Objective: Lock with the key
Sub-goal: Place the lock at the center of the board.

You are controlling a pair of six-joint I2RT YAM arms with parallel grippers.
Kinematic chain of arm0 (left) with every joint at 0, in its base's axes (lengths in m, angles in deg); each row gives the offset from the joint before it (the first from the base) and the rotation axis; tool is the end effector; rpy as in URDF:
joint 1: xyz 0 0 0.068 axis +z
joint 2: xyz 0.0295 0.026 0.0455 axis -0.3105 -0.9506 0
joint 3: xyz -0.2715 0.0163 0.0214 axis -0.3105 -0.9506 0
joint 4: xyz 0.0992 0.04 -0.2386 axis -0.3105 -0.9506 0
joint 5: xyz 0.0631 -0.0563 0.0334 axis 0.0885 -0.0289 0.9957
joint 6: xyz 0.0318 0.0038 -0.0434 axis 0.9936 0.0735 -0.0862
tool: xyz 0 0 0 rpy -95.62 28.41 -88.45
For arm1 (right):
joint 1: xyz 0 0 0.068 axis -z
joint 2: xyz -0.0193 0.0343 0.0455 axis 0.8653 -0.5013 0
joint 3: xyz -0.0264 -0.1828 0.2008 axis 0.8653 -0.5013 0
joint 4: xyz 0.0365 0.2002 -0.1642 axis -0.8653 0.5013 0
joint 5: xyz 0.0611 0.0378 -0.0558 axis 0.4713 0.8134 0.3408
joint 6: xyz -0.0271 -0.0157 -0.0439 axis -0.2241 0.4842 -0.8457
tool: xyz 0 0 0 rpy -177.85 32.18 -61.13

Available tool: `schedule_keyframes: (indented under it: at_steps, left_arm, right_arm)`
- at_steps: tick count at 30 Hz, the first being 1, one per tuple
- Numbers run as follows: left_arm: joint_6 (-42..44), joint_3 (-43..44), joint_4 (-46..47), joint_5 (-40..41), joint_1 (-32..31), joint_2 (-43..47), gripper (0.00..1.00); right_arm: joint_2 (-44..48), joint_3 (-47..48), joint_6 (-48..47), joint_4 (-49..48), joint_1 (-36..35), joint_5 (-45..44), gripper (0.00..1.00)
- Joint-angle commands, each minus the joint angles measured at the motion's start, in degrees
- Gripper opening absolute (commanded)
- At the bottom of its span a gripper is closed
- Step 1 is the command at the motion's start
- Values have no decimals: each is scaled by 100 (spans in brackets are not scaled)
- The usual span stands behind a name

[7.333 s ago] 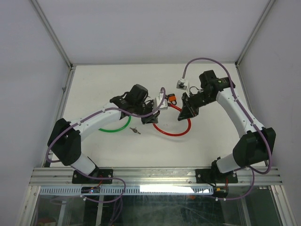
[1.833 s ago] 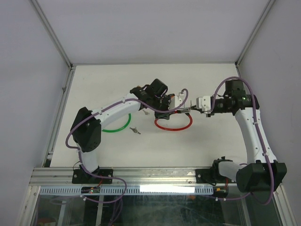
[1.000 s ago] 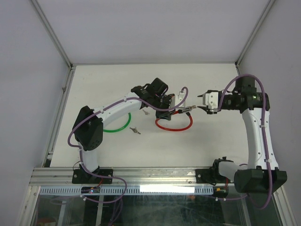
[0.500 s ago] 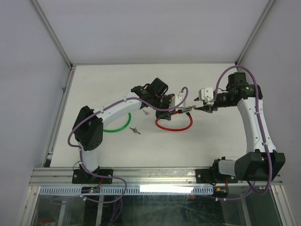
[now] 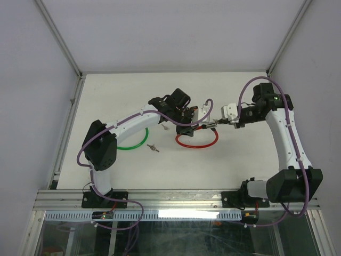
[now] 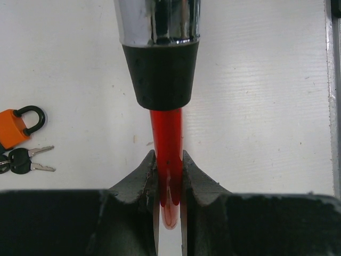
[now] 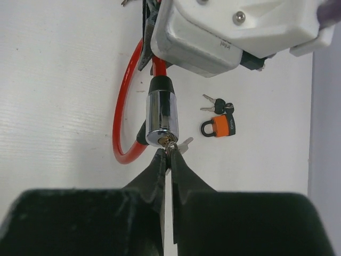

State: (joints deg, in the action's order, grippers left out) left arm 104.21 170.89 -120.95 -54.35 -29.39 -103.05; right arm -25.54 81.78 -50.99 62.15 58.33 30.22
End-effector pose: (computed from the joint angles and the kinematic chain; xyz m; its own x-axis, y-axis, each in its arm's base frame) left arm 0.2608 -0.3125 0.2620 0.0932 0.7157 -0.6921 0.9914 -0.1312 -0.0022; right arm 0.2167 0.0355 0.3455 0.4554 -0.5270 -0.7175 -0.8832 -0.1660 -0.4387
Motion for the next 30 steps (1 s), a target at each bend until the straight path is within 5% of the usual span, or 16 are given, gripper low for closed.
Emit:
schedule_keyframes:
  at_steps: [1, 7, 18, 30]
  left_arm:
    - [155, 47, -60, -372, 46, -10, 0]
    - [174, 136, -141, -561, 119, -129, 0]
    - [236, 86, -311, -874, 363, -134, 0]
    - [589, 712, -1374, -2852, 517, -463, 0]
  right_arm:
    - [297, 58, -665, 107, -68, -242, 0]
    - [1306, -773, -1185, -1144, -263, -679, 0]
    - [1392, -448, -54, -1507, -302, -1728, 0]
    - [1521, 274, 299, -825, -322, -845, 0]
